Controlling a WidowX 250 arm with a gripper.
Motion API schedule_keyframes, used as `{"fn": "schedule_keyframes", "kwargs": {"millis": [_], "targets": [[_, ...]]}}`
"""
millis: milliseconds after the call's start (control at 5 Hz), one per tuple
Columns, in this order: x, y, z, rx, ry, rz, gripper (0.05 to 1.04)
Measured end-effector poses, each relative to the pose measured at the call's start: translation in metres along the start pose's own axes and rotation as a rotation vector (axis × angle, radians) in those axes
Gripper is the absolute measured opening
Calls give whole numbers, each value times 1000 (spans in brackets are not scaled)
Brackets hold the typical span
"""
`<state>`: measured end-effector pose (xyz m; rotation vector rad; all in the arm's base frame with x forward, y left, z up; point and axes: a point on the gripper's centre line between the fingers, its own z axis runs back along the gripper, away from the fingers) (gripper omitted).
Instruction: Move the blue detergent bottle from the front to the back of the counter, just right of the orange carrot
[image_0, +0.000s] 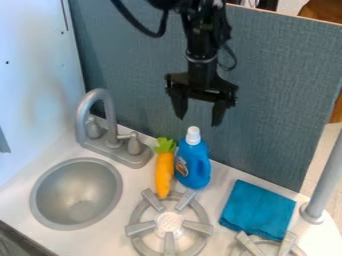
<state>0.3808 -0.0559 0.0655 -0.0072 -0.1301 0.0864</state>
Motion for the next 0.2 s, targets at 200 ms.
{"fn": "schedule_keyframes", "kwargs": {"millis": [200], "targets": [[-43,-12,25,51,61,-96,1003]]}}
